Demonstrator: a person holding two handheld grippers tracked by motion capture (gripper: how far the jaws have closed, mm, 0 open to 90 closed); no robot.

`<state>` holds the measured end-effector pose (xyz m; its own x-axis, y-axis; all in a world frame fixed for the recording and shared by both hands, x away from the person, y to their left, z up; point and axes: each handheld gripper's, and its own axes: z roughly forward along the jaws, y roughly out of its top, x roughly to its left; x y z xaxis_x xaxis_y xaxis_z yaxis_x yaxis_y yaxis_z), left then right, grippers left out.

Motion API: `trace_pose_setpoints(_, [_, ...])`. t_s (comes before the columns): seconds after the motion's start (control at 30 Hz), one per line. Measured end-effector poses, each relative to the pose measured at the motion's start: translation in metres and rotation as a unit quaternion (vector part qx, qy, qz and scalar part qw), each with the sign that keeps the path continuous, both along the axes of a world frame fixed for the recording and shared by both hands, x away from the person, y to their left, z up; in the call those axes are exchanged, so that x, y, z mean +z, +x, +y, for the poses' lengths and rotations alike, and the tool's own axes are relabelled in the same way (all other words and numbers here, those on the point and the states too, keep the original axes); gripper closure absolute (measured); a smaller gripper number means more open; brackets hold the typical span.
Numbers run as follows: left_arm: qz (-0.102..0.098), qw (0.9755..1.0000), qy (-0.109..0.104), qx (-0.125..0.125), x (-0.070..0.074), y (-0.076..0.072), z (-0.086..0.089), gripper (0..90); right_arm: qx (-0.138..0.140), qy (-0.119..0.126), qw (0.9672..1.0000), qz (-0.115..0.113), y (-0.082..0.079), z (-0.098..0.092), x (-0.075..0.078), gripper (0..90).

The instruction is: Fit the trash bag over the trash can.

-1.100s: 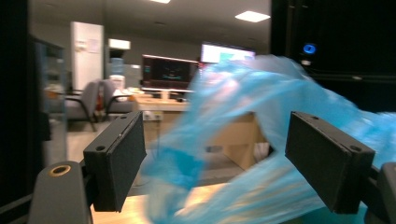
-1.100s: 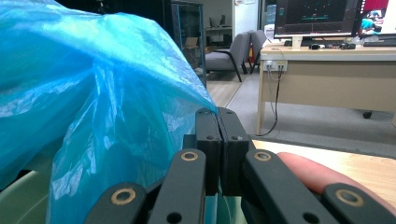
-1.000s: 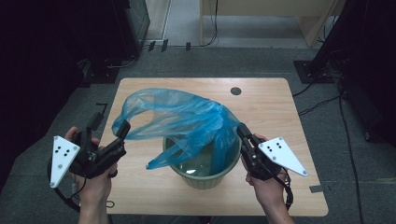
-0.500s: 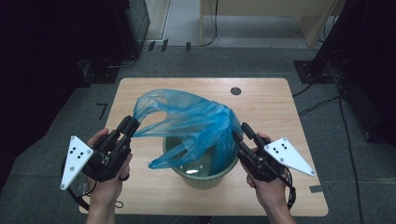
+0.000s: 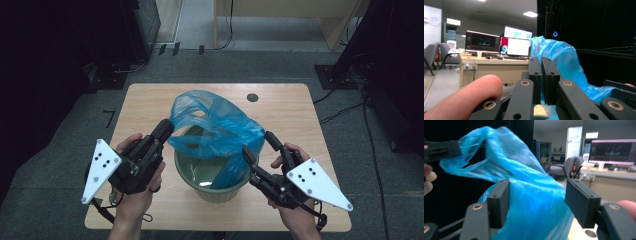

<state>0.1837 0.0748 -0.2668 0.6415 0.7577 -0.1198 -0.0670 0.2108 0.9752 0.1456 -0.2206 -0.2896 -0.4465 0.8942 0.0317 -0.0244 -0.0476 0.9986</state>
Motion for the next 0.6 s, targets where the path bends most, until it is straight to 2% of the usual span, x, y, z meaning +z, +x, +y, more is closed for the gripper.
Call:
trace_pose_setpoints(0.13, [-0.001, 0.9999, -0.007, 0.015, 0.01, 0.002, -0.002, 86.1, -0.013, -0.024, 0.9996, -0.006, -0.006, 0.002, 0.006, 29.7])
trace_pose_setpoints(0.27, [0.009, 0.9994, -0.02, 0.027, 0.016, 0.006, 0.003, 86.2, -0.001, -0.022, 0.9997, 0.005, -0.008, -0.006, 0.006, 28.1])
trace_pose_setpoints(0.37, [0.012, 0.9997, -0.021, 0.009, 0.016, 0.004, -0.003, 86.2, 0.012, -0.016, 0.9998, 0.001, -0.009, -0.004, 0.01, 29.7])
trace_pose_setpoints(0.6, [-0.012, 0.9995, -0.009, -0.028, 0.025, -0.01, -0.024, 86.0, 0.029, -0.019, 0.9994, -0.001, -0.004, 0.026, 0.024, 29.7])
